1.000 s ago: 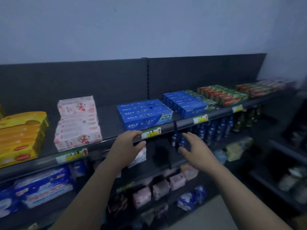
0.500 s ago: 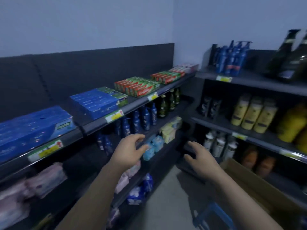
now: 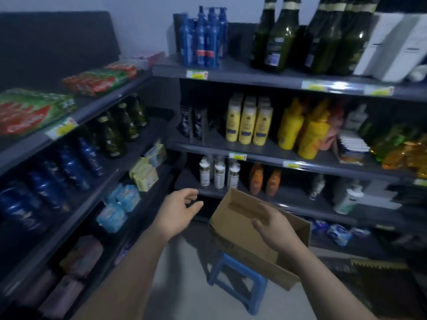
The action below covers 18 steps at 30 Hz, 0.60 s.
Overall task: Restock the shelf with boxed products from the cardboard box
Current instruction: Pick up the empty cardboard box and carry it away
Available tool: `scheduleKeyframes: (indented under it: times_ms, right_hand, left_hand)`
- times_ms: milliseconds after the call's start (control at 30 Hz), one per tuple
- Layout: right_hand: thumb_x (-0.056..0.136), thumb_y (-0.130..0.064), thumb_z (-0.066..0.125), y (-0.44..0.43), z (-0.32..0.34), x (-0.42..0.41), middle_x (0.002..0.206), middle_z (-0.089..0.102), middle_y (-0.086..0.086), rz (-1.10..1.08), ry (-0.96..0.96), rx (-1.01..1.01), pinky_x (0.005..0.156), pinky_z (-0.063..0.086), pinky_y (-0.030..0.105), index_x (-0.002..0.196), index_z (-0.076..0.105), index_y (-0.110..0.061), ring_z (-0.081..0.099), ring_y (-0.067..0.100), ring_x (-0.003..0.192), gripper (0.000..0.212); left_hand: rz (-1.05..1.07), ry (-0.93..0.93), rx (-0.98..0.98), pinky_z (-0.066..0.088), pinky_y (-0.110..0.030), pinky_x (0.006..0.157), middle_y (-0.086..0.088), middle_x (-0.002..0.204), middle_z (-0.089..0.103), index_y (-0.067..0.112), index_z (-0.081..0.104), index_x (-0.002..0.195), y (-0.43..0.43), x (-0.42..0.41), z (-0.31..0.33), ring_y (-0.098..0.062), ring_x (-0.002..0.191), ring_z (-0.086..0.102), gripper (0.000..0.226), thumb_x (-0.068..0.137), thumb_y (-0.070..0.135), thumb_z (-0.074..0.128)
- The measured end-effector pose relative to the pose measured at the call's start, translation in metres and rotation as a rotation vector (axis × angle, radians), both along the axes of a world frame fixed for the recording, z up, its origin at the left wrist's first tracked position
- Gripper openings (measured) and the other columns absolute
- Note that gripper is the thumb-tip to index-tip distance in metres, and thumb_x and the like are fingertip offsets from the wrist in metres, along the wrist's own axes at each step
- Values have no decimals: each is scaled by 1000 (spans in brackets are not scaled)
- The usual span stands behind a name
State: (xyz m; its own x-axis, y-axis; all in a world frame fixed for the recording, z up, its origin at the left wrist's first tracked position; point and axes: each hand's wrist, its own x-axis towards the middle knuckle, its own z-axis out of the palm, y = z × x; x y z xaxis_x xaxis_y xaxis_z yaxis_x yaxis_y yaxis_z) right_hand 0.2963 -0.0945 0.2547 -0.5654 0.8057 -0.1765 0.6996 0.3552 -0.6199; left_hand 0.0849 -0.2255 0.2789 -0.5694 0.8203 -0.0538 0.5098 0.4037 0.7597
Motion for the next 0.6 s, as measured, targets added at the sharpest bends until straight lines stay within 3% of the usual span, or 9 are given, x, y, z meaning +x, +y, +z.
scheduleKeyframes:
  times_ms: [200,367,600]
  right_hand:
    - [94,-26,57,53,-51,24,145,46,6,-217,-20,-88,108,30,25,144,40,-12,41,20,135,55]
    - [93,-26,58,98,-92,26,139,53,4,-364,-46,-157,104,36,26,140,47,-14,49,19,127,49]
    - [93,-18,57,152,-150,33,138,52,9,-500,-180,-191,102,33,26,136,51,-11,47,24,127,44]
  left_hand:
    - [-112,-153,-98,47,-27,95,0,119,64,14,57,129,87,-5,-55,-12,107,59,42,89,24,65]
    - [-191,-220,-206,42,-22,86,1,102,62,7,60,122,159,-28,-104,-12,99,58,34,89,15,64]
    - [-260,-224,-391,47,-32,95,-9,119,64,7,60,123,237,-74,-186,-17,103,59,39,86,16,68]
